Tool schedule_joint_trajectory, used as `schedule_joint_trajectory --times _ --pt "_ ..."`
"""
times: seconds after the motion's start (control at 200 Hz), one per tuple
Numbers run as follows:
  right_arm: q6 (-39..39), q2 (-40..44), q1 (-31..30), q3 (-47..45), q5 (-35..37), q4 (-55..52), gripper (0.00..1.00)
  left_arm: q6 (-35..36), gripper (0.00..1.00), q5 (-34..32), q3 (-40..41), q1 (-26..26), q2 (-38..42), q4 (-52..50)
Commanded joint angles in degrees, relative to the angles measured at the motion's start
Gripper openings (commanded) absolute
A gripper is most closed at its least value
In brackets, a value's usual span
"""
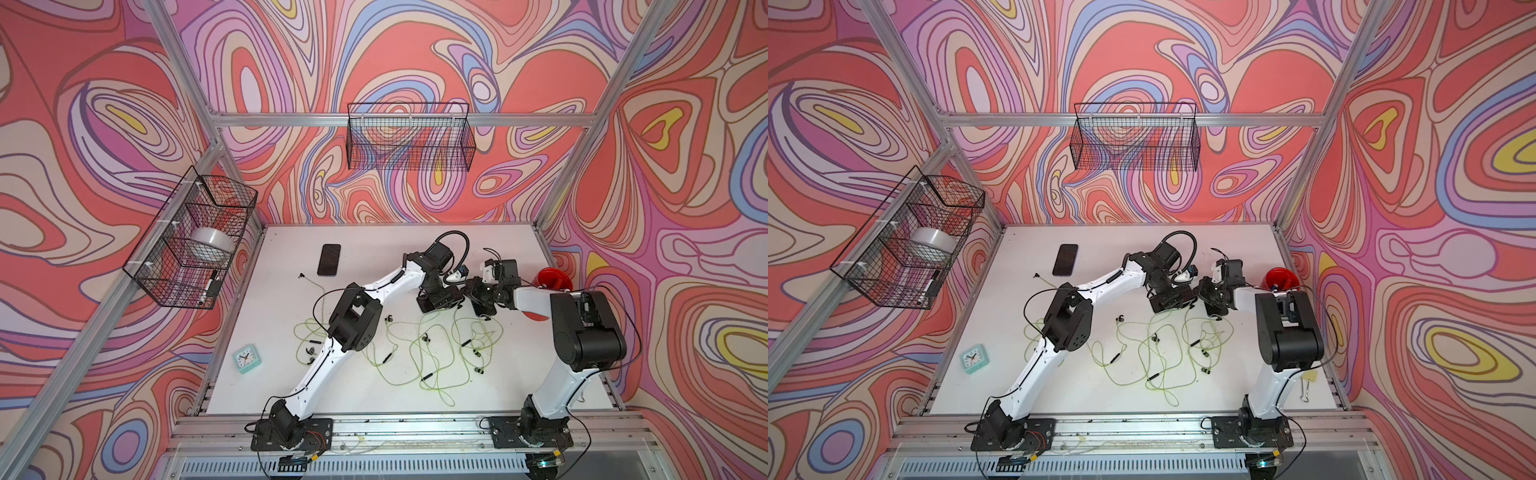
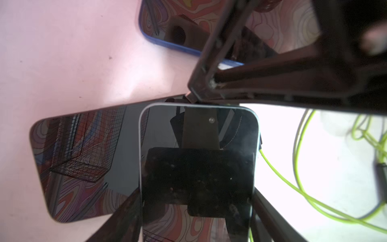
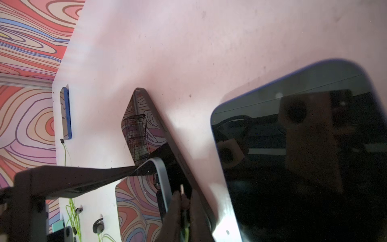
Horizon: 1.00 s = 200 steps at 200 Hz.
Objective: Plug wired earphones into phones
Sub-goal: Pick up the phone at the center of the board.
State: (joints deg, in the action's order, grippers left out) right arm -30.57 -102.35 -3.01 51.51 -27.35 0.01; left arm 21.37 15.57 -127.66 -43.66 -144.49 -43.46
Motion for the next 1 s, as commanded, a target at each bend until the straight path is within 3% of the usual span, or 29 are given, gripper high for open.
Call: schedule_joint_trajectory --times 0.0,0.321,0.571,0.831,0.997 --pt "2.0 5.0 -0.9 -0.7 -0.6 -2.9 0.0 -0.7 0.56 -3.9 2.9 -0.5 -0.3 -1.8" --pt "3.8 13.6 -0.9 -3.1 2.9 -8.9 0.0 -10.6 0.43 -8.3 9.6 1.3 8.8 5.3" --pt "4.2 17.6 -0.9 -5.3 2.0 -10.8 0.0 -18.3 0.35 -13.4 13.9 4.8 15.4 4.8" --pt "3.6 20.4 -4.9 -8.2 -4.7 -8.1 0.0 -35.9 0.25 -21.3 17.2 8.5 21.7 -2.4" --pt "2.9 19.0 -11.5 -8.4 -7.9 -4.0 0.0 -50.0 0.03 -27.2 21.6 10.9 27.8 -6.2"
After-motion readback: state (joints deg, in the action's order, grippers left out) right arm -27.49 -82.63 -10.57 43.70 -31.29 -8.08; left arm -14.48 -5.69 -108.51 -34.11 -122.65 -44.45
